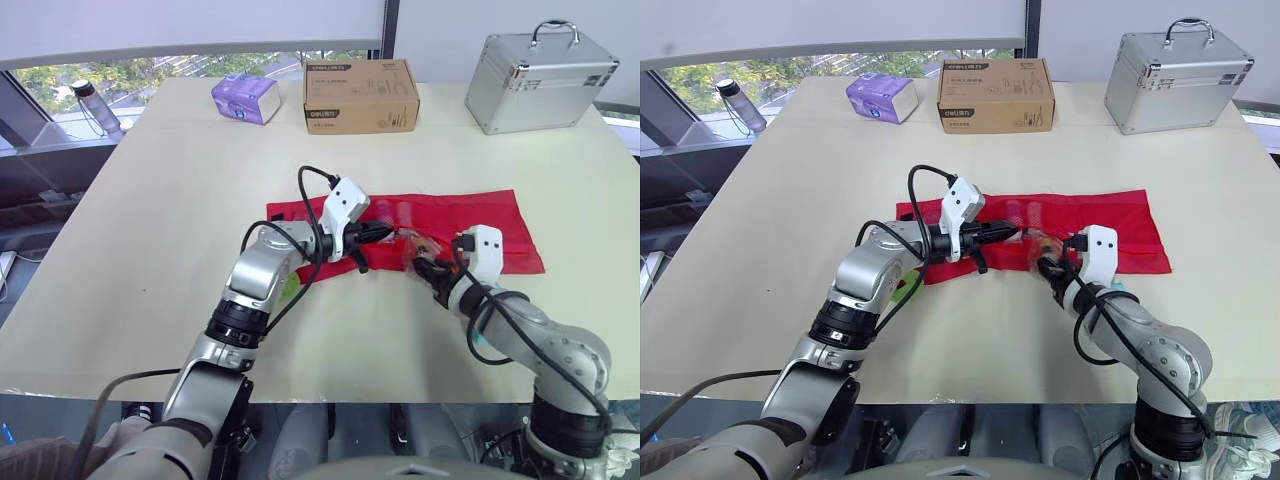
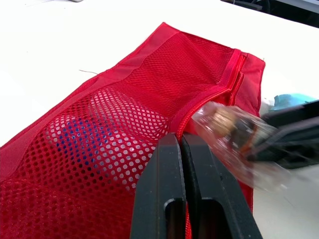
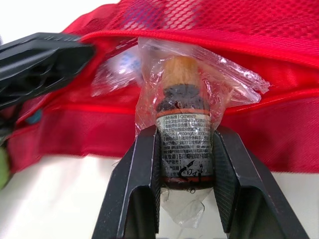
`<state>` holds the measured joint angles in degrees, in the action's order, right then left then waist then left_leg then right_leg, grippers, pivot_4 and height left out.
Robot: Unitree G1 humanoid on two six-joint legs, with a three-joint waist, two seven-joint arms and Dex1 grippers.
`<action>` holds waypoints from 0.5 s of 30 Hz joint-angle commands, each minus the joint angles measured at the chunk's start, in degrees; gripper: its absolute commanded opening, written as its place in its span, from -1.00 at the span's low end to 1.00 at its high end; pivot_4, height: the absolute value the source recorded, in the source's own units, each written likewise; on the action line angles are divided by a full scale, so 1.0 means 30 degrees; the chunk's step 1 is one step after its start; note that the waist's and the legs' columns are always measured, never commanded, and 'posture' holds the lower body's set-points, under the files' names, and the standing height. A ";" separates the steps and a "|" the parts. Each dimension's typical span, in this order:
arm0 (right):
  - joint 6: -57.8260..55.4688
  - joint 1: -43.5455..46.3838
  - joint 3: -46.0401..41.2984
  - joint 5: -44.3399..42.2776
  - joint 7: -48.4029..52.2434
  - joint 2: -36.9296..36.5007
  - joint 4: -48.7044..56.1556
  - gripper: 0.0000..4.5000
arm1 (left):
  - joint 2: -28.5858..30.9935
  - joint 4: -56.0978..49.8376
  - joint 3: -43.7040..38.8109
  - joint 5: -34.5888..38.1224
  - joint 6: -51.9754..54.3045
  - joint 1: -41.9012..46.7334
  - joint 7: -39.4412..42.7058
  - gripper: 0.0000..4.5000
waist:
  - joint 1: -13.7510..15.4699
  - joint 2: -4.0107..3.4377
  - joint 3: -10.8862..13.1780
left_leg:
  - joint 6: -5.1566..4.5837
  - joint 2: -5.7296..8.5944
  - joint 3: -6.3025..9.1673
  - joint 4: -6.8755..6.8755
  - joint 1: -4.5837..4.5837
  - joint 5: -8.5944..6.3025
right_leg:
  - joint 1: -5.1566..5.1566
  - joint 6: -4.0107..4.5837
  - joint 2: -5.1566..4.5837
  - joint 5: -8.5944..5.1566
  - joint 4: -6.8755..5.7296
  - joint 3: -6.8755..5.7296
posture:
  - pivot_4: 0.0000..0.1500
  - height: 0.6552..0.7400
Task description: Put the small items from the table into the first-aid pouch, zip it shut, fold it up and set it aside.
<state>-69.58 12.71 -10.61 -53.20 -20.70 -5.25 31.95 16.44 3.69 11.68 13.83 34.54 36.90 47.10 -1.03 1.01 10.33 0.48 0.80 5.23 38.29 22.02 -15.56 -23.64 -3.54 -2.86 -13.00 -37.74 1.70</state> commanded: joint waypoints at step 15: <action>0.1432 0.2821 0.0280 0.3302 0.1111 0.0058 -0.2740 -0.62 | 0.0831 -0.1755 0.0479 0.0238 -0.0589 -0.0737 0.1383 -1.00 | -0.0338 -0.0012 0.0005 | -0.0001 -0.0003 -0.0002 -0.0019 -0.0006 0.0000 | -0.0002 0.0001 0.0003 -0.0001 -0.0001 0.0002 | 1.00 1.00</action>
<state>-67.06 19.77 -9.83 -44.45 -18.50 -4.61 23.24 18.58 1.36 12.66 13.74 34.15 34.95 50.06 -2.05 0.97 10.35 0.48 0.79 5.22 38.23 22.01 -15.56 -23.65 -3.53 -2.85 -13.01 -37.73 1.70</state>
